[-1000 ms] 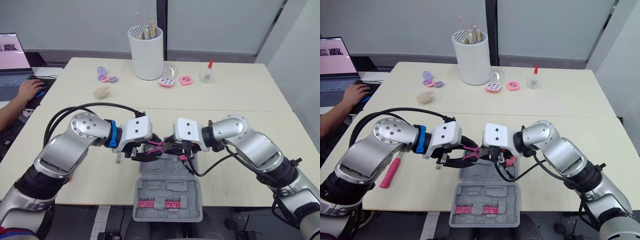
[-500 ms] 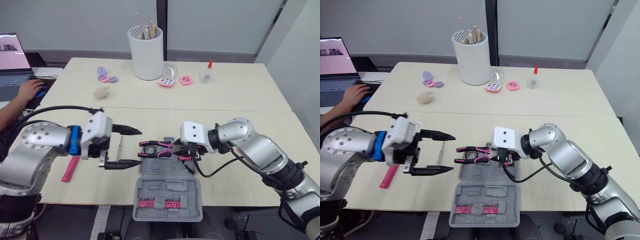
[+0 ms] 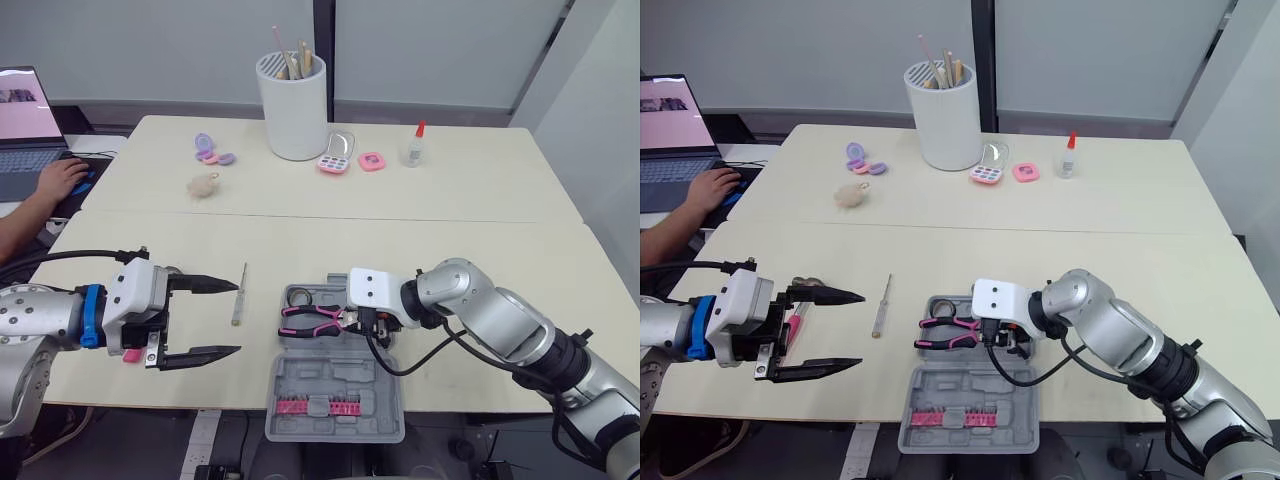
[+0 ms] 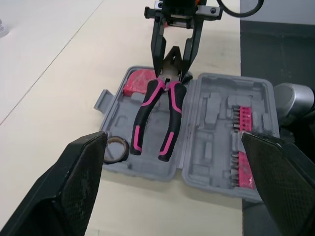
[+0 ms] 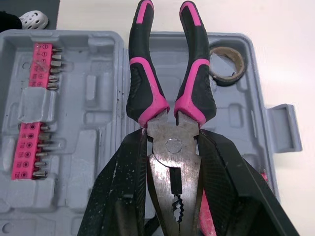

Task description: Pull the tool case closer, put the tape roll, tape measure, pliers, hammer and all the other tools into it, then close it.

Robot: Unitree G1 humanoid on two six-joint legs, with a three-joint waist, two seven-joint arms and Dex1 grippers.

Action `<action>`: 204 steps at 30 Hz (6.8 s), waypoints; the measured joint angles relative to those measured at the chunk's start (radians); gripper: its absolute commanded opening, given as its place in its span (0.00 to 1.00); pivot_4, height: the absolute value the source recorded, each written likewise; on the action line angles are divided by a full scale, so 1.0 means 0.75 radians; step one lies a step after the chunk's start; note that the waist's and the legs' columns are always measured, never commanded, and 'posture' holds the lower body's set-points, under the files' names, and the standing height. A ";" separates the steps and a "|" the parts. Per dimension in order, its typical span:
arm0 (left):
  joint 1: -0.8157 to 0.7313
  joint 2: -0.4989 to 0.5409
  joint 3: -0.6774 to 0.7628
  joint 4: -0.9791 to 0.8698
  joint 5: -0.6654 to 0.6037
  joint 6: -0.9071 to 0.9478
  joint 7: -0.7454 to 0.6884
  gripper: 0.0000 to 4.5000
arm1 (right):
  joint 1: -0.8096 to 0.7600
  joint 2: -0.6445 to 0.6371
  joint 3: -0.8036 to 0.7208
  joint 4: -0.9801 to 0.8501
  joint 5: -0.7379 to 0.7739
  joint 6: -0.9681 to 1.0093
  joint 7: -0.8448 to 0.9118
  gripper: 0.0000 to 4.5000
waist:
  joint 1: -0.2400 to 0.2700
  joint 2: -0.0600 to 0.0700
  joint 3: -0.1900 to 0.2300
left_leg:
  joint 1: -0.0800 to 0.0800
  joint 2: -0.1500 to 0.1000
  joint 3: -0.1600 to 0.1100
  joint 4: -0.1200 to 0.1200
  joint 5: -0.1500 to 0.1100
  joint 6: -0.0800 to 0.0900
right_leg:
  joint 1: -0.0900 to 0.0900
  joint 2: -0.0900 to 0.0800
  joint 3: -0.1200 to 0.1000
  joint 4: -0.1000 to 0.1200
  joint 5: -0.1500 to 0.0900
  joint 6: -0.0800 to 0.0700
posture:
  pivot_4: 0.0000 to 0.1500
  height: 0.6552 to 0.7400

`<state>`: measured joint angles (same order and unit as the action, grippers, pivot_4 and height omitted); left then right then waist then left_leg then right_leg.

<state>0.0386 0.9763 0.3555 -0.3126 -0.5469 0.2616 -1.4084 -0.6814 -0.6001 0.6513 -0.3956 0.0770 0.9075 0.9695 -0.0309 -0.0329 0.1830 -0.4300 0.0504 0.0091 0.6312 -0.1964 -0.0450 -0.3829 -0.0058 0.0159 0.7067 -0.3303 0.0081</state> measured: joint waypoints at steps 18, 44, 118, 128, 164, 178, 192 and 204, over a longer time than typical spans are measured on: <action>0.042 0.036 -0.001 0.009 0.022 -0.047 -0.040 1.00 | 0.000 0.034 0.111 0.081 -0.102 -0.014 -0.041 0.29 | -0.002 0.000 0.000 | 0.000 0.003 0.003 0.000 0.000 0.000 | -0.004 0.002 0.002 0.005 0.000 0.000 | 1.00 1.00; 0.091 0.050 0.000 0.003 0.029 -0.070 -0.046 1.00 | 0.015 0.179 0.136 0.291 -0.202 -0.141 -0.051 0.29 | -0.002 -0.001 0.000 | 0.000 0.011 0.005 0.000 0.000 0.000 | -0.006 0.008 0.003 0.007 0.000 -0.002 | 1.00 1.00; 0.088 0.029 -0.084 0.075 0.079 -0.191 0.035 1.00 | 0.417 0.326 -0.277 0.587 -0.167 -0.929 -0.152 0.01 | -0.001 -0.010 -0.009 | 0.018 0.018 0.028 -0.003 0.000 -0.001 | -0.003 0.017 0.026 0.009 0.001 -0.006 | 1.00 1.00; 0.057 0.063 0.052 0.278 -0.011 -0.012 0.056 1.00 | 0.415 -0.097 -0.706 0.183 0.283 -0.609 0.164 0.48 | -0.001 -0.010 -0.008 | 0.017 0.019 0.029 -0.004 -0.001 -0.001 | -0.004 0.017 0.027 0.009 0.001 -0.006 | 1.00 1.00; -0.104 0.339 0.313 1.418 0.232 -0.189 -0.030 1.00 | 0.842 -0.698 -1.368 0.617 0.399 -0.620 0.386 0.99 | -0.006 -0.008 -0.007 | 0.018 0.020 0.038 -0.006 -0.001 -0.001 | -0.008 0.014 0.033 0.009 0.000 -0.005 | 1.00 1.00; 0.209 0.079 0.279 0.486 0.154 0.015 0.150 0.57 | 0.784 -0.630 -1.105 0.342 0.305 -0.696 0.297 0.70 | -0.011 -0.008 -0.008 | 0.018 0.018 0.037 -0.005 -0.001 -0.001 | -0.007 0.013 0.033 0.009 0.000 -0.005 | 1.00 1.00; 0.191 -0.084 -0.282 0.068 0.371 0.085 0.450 0.00 | 0.626 -0.382 -0.489 0.136 -0.066 -0.705 0.145 0.00 | -0.008 -0.009 -0.008 | 0.018 0.018 0.035 -0.005 -0.001 -0.001 | -0.007 0.015 0.034 0.009 0.001 -0.006 | 1.00 1.00; 0.102 -0.169 -0.518 0.128 0.521 0.070 0.554 0.00 | 0.601 -0.253 -0.314 0.160 -0.202 -0.699 0.098 0.00 | -0.003 -0.009 -0.008 | 0.017 0.018 0.034 -0.004 -0.001 -0.001 | -0.006 0.017 0.033 0.009 0.001 -0.006 | 1.00 1.00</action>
<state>0.1148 0.8495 -0.0327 -0.2169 -0.1559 0.3143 -0.9930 -0.2305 -0.7900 0.4157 -0.2759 -0.0742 0.3833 1.0433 -0.0333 -0.0396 0.1768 -0.4168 0.0640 0.0346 0.6282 -0.1974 -0.0459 -0.3875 0.0066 0.0406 0.7136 -0.3297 0.0034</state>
